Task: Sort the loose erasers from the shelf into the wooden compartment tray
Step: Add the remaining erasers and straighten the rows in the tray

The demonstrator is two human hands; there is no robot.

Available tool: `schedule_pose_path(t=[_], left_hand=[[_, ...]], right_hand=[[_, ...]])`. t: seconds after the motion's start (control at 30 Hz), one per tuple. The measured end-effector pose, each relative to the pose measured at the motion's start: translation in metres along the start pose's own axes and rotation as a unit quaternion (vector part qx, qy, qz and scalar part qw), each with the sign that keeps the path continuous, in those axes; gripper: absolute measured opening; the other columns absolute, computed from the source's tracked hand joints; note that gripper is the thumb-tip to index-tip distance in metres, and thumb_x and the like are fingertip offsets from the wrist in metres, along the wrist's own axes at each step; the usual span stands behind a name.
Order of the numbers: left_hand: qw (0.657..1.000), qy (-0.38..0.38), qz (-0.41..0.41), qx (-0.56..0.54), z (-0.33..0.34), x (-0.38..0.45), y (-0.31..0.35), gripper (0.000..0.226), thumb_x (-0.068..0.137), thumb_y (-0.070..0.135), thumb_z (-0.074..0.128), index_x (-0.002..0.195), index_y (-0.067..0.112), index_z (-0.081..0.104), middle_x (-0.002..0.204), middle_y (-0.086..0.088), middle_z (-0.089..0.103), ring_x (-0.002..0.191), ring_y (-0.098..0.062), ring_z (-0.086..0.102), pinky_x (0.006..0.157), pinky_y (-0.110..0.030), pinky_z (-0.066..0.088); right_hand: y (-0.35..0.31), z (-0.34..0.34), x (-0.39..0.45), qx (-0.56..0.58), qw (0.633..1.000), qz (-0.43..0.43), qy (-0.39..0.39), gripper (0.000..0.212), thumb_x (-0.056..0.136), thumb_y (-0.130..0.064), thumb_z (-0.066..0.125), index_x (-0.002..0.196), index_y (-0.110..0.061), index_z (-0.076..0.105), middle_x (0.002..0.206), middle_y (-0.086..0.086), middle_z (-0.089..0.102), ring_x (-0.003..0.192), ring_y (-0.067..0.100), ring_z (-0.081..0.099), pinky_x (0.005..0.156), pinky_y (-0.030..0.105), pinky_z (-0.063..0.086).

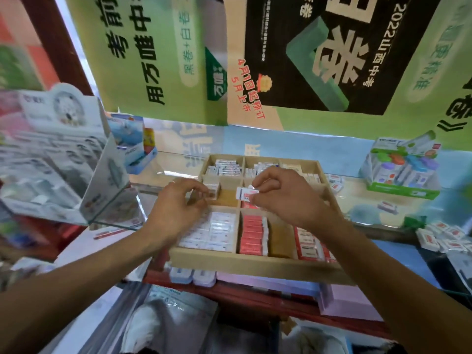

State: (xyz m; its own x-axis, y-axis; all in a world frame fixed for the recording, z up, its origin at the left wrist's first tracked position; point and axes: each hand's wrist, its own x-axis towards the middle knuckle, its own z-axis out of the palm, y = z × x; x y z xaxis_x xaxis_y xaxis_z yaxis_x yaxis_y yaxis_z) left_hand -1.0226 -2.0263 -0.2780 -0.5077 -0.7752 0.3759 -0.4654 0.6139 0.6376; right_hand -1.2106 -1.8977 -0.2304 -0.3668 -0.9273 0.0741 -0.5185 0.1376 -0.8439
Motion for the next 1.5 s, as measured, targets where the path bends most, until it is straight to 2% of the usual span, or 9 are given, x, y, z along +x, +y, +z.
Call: schedule_pose_path(t=[0.13, 0.27, 0.4, 0.6, 0.7, 0.93, 1.23, 1.37, 1.5], left_hand=[[0.988, -0.024, -0.106, -0.112, -0.002, -0.001, -0.028, 0.009, 0.092, 0.022, 0.063, 0.09, 0.03, 0.068, 0.094, 0.008, 0.07, 0.088, -0.004, 0.064, 0.068, -0.008, 0.047], [0.985, -0.035, -0.1, -0.137, -0.001, -0.002, -0.036, 0.01, 0.094, 0.027, 0.06, 0.095, 0.035, 0.066, 0.097, 0.006, 0.069, 0.089, -0.006, 0.064, 0.073, -0.021, 0.051], [0.977, -0.038, -0.105, -0.183, -0.001, -0.003, -0.039, 0.011, 0.094, 0.028, 0.058, 0.096, 0.038, 0.065, 0.098, 0.003, 0.068, 0.084, -0.006, 0.062, 0.068, -0.023, 0.052], [0.97, -0.026, -0.101, -0.219, 0.001, -0.007, -0.043, 0.014, 0.094, 0.028, 0.059, 0.096, 0.04, 0.065, 0.098, 0.004, 0.068, 0.087, -0.002, 0.063, 0.075, -0.019, 0.053], [0.968, -0.022, -0.105, -0.227, 0.002, -0.008, -0.042, 0.014, 0.094, 0.027, 0.059, 0.096, 0.039, 0.065, 0.097, 0.005, 0.068, 0.086, 0.001, 0.062, 0.068, -0.012, 0.05], [0.966, -0.014, -0.118, -0.231, 0.004, -0.007, -0.042, 0.015, 0.093, 0.027, 0.06, 0.096, 0.041, 0.065, 0.097, 0.006, 0.068, 0.084, 0.001, 0.062, 0.068, -0.01, 0.049], [0.973, -0.02, -0.121, -0.196, 0.002, -0.006, -0.038, 0.014, 0.094, 0.028, 0.06, 0.095, 0.04, 0.065, 0.097, 0.006, 0.067, 0.089, -0.008, 0.064, 0.073, -0.022, 0.055], [0.995, -0.01, -0.061, -0.083, -0.006, -0.001, -0.029, 0.015, 0.09, 0.022, 0.063, 0.091, 0.036, 0.067, 0.102, 0.009, 0.063, 0.09, -0.005, 0.061, 0.079, -0.022, 0.049], [0.999, -0.01, 0.017, -0.039, -0.012, 0.009, 0.0, 0.017, 0.086, 0.016, 0.066, 0.091, 0.032, 0.069, 0.097, 0.014, 0.064, 0.089, -0.001, 0.059, 0.08, -0.023, 0.049]], right_hand=[[-0.022, 0.031, 0.037, -0.081, 0.995, -0.046, -0.04, 0.02, 0.078, -0.011, 0.075, 0.094, -0.017, 0.066, 0.085, 0.0, 0.069, 0.073, 0.017, 0.069, 0.062, 0.031, 0.057], [-0.027, 0.059, 0.067, -0.166, 0.981, -0.068, -0.068, 0.019, 0.073, -0.009, 0.078, 0.085, -0.017, 0.066, 0.08, -0.004, 0.063, 0.077, 0.015, 0.063, 0.064, 0.025, 0.051], [-0.018, 0.072, 0.077, -0.192, 0.974, -0.078, -0.087, 0.017, 0.072, -0.01, 0.08, 0.08, -0.016, 0.066, 0.074, -0.013, 0.058, 0.072, 0.004, 0.056, 0.06, 0.012, 0.04], [-0.015, 0.08, 0.086, -0.283, 0.944, -0.106, -0.128, 0.015, 0.074, -0.006, 0.074, 0.077, -0.015, 0.063, 0.073, -0.01, 0.054, 0.074, 0.01, 0.052, 0.062, 0.021, 0.04], [-0.019, 0.083, 0.09, -0.307, 0.937, -0.098, -0.133, 0.02, 0.073, -0.006, 0.074, 0.072, -0.017, 0.057, 0.073, -0.007, 0.054, 0.073, 0.012, 0.05, 0.06, 0.025, 0.038], [-0.013, 0.091, 0.084, -0.193, 0.98, -0.025, -0.031, 0.035, 0.072, -0.002, 0.074, 0.073, -0.027, 0.049, 0.08, -0.008, 0.054, 0.079, 0.014, 0.055, 0.063, 0.026, 0.044], [-0.015, 0.088, 0.081, -0.208, 0.976, -0.033, -0.05, 0.025, 0.073, -0.013, 0.079, 0.072, -0.023, 0.056, 0.084, -0.004, 0.062, 0.083, 0.014, 0.059, 0.075, 0.031, 0.052], [-0.017, 0.069, 0.066, -0.172, 0.981, -0.076, -0.047, 0.016, 0.076, -0.011, 0.078, 0.077, -0.017, 0.063, 0.076, -0.008, 0.061, 0.078, 0.013, 0.063, 0.074, 0.032, 0.054], [-0.011, 0.035, 0.035, -0.137, 0.987, -0.089, 0.005, 0.012, 0.081, -0.007, 0.071, 0.08, -0.019, 0.068, 0.077, -0.009, 0.064, 0.071, 0.003, 0.062, 0.065, 0.018, 0.05]])
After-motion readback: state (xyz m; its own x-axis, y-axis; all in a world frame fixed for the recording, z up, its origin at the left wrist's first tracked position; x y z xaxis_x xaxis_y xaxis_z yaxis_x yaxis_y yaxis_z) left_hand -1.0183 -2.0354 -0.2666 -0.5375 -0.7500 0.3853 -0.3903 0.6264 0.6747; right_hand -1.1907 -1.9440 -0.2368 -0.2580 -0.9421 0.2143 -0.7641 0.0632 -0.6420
